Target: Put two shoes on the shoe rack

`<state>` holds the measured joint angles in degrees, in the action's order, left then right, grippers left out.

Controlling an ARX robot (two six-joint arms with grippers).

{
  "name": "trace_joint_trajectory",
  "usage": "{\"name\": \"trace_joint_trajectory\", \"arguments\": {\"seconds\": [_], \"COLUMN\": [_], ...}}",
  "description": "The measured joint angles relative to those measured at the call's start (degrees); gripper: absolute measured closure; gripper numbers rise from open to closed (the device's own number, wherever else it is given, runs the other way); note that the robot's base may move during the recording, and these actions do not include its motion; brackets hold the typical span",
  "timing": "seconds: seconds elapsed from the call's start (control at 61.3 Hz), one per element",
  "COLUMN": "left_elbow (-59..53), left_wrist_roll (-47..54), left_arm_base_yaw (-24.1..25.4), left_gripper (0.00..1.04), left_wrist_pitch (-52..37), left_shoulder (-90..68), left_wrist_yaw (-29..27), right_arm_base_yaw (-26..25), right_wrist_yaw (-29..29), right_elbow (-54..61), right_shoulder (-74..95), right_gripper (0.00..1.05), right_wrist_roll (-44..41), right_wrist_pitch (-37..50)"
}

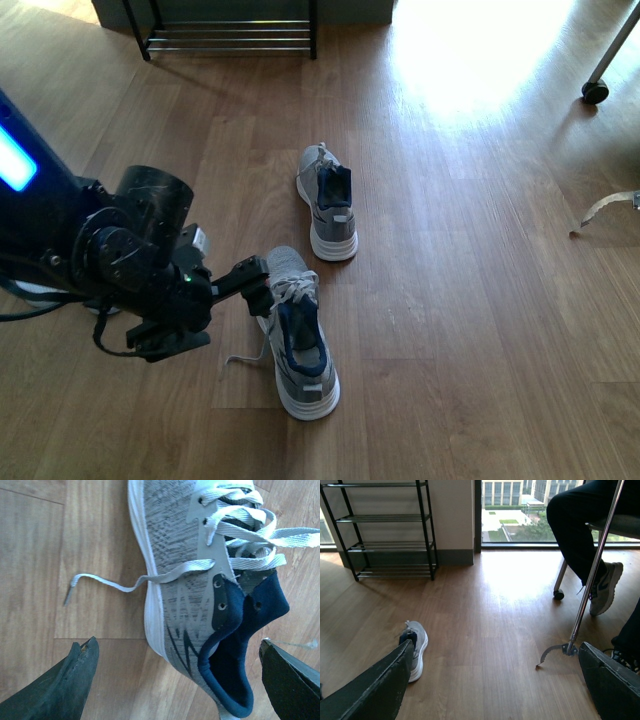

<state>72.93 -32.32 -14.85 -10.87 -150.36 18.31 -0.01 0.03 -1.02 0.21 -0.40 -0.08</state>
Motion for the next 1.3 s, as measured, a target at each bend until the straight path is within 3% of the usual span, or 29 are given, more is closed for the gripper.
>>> {"name": "trace_joint_trajectory", "arguments": {"seconds": [0.424, 0.799, 1.304], "left_elbow": [14.0, 20.9, 22.9], "left_wrist_roll": [1.3, 3.1, 4.5], "left_arm_base_yaw": [-3.8, -4.4, -5.9], "left_gripper": [0.09, 0.09, 0.83], "left_wrist_pitch": [8.6, 12.4, 12.7], "left_shoulder": [-10.1, -15.4, -16.9], "left_wrist_yaw": [1.0, -3.7, -6.9], "right_arm_base_yaw": [0.0, 0.0, 0.0], "right_wrist_yaw": [0.0, 0.0, 0.0], "right_elbow": [0.0, 0.0, 0.0], "right_shoulder": [0.0, 0.0, 0.0], "right_gripper": [0.09, 0.09, 0.09], "right_wrist_roll": [0.0, 0.0, 0.0], "right_wrist_pitch": [0.0, 0.0, 0.0]}}
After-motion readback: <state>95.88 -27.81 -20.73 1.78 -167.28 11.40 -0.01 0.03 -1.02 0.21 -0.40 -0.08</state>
